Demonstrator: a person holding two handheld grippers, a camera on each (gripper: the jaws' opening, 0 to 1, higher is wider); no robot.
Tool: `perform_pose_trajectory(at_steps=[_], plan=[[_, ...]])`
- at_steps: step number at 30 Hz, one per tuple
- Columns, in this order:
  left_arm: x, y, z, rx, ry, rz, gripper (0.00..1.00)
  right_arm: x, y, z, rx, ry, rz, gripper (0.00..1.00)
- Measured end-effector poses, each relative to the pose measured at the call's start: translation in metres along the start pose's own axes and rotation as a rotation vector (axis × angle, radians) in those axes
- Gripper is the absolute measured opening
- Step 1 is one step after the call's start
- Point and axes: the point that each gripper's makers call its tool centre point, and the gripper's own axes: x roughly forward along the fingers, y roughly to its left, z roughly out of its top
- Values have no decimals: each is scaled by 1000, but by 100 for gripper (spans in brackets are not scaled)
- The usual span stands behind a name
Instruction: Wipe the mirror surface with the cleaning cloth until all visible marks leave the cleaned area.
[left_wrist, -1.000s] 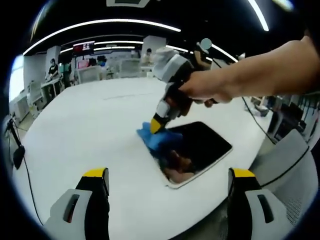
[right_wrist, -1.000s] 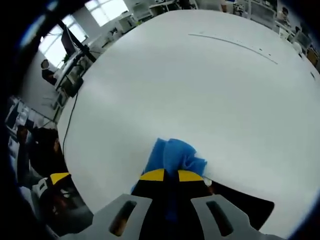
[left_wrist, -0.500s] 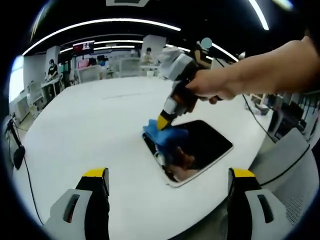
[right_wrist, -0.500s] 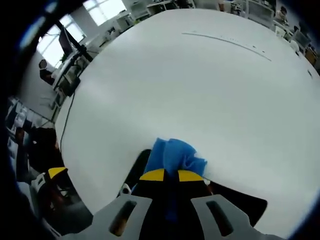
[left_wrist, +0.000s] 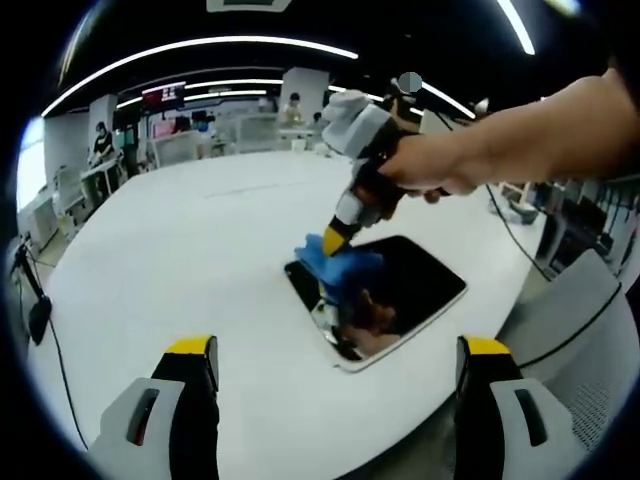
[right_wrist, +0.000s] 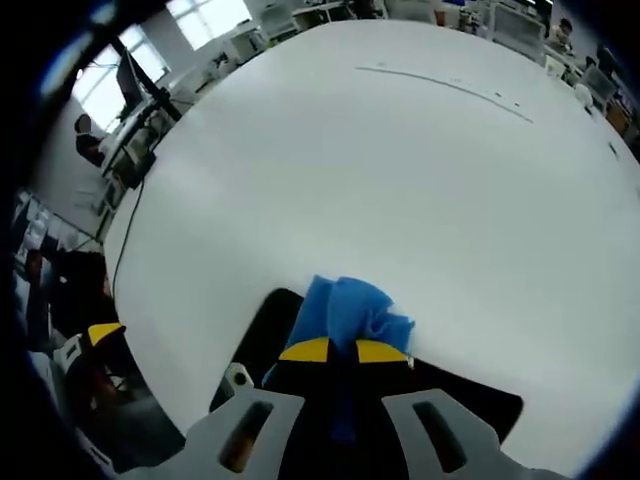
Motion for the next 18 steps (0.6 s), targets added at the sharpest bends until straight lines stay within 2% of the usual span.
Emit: perform_pose_trajectory(at_steps=[18], plan=[[-1,1,0,2,-2,10,99,-8,15,-21,-7,-15,-14,2]])
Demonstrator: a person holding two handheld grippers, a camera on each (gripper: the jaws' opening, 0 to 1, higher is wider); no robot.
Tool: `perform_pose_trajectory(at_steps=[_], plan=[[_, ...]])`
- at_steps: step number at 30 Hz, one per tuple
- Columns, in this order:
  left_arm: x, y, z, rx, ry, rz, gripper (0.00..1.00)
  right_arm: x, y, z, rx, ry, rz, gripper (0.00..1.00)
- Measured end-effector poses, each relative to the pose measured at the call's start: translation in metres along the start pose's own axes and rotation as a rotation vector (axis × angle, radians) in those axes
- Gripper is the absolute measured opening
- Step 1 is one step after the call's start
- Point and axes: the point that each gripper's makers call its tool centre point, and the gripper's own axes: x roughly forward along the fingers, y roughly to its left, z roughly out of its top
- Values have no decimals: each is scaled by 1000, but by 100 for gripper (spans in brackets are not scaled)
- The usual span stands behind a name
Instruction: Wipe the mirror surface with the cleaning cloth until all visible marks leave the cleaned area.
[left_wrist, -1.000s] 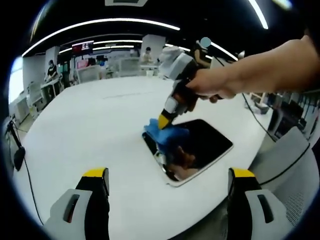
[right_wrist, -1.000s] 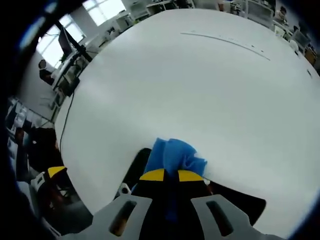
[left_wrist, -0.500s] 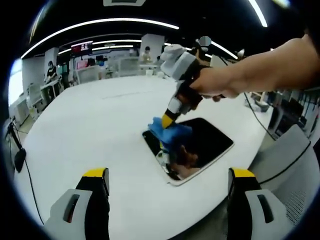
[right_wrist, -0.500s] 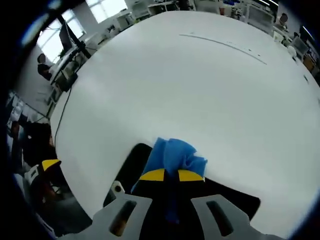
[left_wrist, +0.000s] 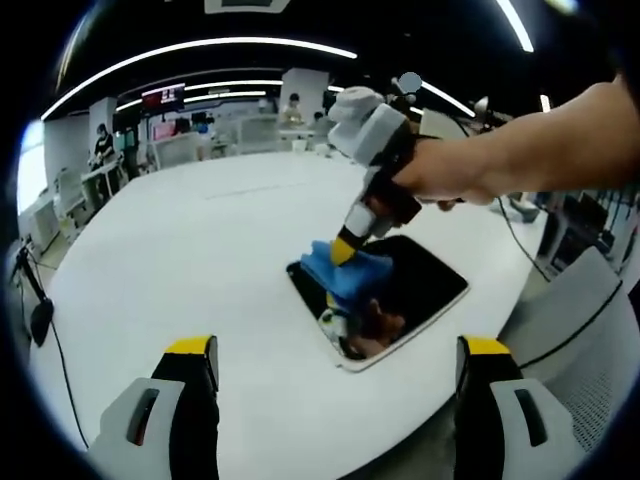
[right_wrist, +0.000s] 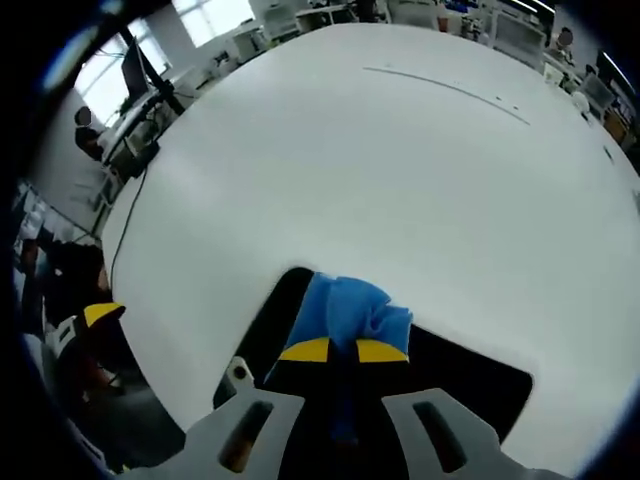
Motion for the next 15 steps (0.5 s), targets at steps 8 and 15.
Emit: perform_pose_trajectory(at_steps=[8,15], plan=[[0,-3,-1,23,8,-16,99,1,6,-7,3,-7,7,2],[-1,-7,2,14,-9,-47,99,-2,13,-17,1,-11,19,2]])
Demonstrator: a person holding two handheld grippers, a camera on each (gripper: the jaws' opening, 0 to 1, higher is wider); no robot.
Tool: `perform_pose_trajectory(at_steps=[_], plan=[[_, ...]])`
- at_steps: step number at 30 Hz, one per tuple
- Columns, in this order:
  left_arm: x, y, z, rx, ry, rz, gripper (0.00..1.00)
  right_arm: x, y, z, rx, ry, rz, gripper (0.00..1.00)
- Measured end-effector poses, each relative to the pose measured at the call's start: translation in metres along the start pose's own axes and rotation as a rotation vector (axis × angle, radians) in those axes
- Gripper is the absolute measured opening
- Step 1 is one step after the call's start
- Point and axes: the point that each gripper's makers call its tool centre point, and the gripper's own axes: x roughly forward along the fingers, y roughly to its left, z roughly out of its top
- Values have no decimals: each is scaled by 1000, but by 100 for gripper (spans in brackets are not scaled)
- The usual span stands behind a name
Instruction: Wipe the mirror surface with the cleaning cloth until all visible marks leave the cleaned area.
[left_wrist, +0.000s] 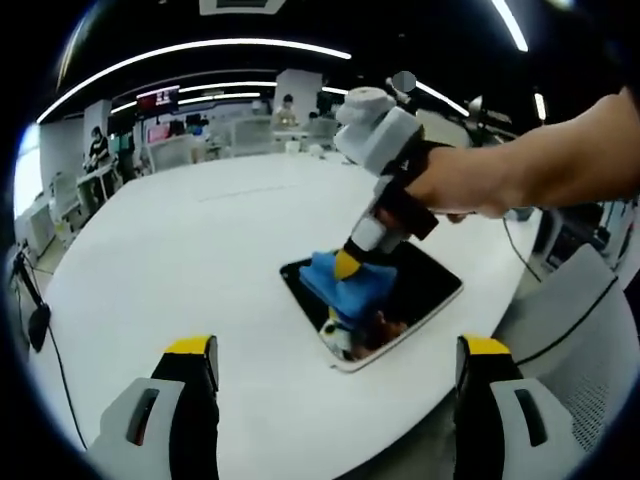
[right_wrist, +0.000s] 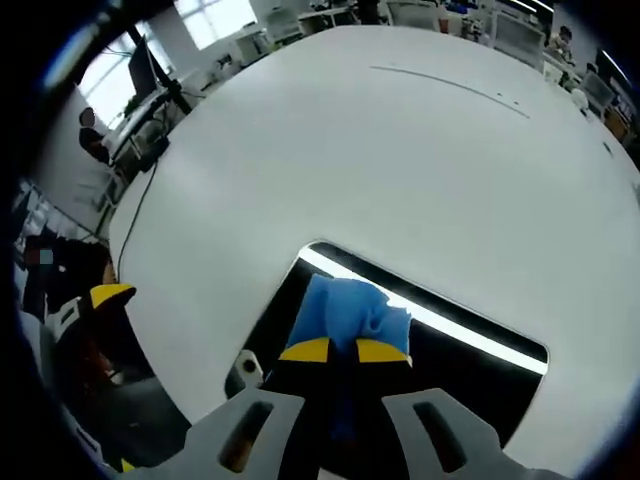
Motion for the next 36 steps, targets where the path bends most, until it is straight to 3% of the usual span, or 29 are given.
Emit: perform_pose_trajectory(at_steps=[18,36], plan=[[0,-1,3,35,-17,-2,99,-7,15,-24,45,-6,42,2],[-1,-1,2,43,-13,-3,99,-14,34,-49,3,-10,66,2]])
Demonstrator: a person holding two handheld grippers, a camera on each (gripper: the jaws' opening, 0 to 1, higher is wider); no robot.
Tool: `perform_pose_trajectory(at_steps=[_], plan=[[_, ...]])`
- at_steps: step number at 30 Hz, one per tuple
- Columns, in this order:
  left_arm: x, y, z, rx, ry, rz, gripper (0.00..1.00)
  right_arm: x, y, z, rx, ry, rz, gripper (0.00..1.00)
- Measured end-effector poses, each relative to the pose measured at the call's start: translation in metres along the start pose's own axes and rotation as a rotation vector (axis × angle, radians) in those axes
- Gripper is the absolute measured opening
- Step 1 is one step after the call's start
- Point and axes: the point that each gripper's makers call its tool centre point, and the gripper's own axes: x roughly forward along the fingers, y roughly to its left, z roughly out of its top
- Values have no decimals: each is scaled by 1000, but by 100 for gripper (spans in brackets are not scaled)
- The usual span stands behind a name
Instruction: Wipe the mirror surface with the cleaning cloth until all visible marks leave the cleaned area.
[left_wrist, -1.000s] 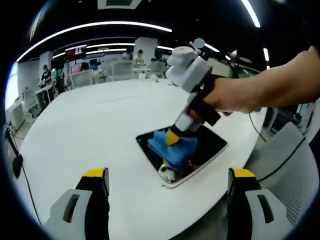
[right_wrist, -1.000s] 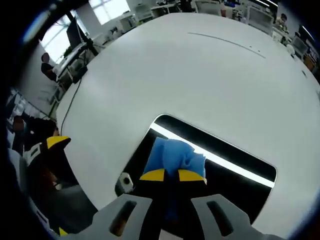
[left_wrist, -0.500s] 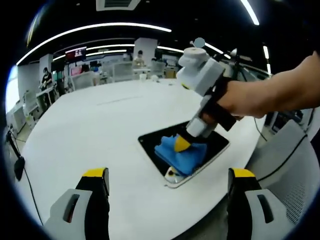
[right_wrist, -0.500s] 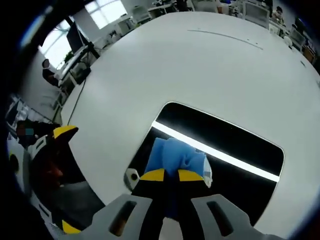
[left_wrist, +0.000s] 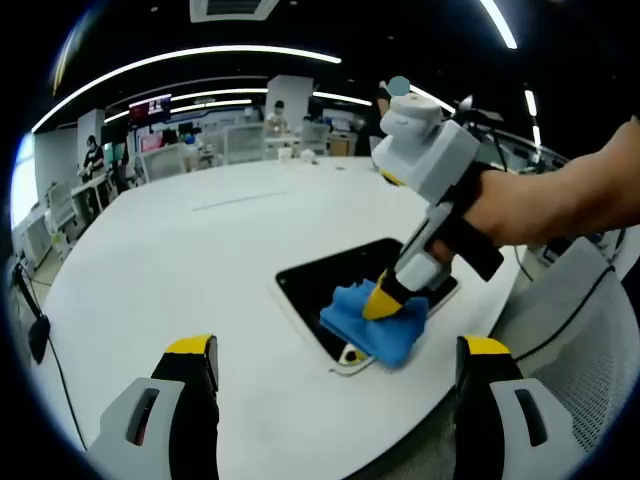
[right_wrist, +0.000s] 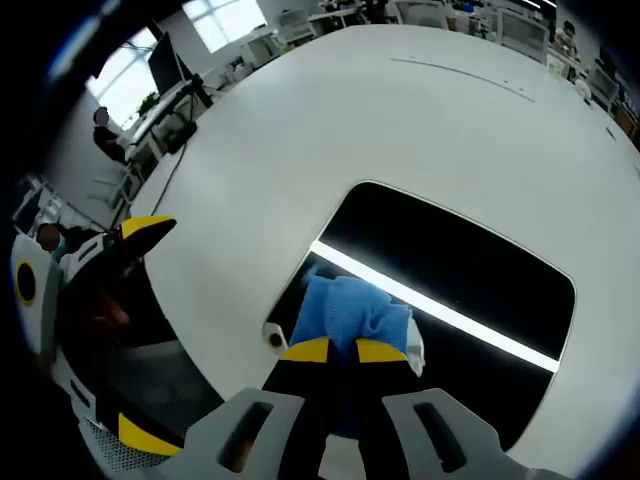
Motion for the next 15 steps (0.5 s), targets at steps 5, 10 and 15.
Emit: perform_pose_trajectory(at_steps=[5,10,15], plan=[[0,0,0,-7,-1,-1,99,-2,4,-7,22,-4,16,2],[1,-1,0,-4,3,-5,99,-4,7,-11,16,2,26,2],[1,-1,-1,-11,3,-6,99,-4,9,-14,17,6,37,2]])
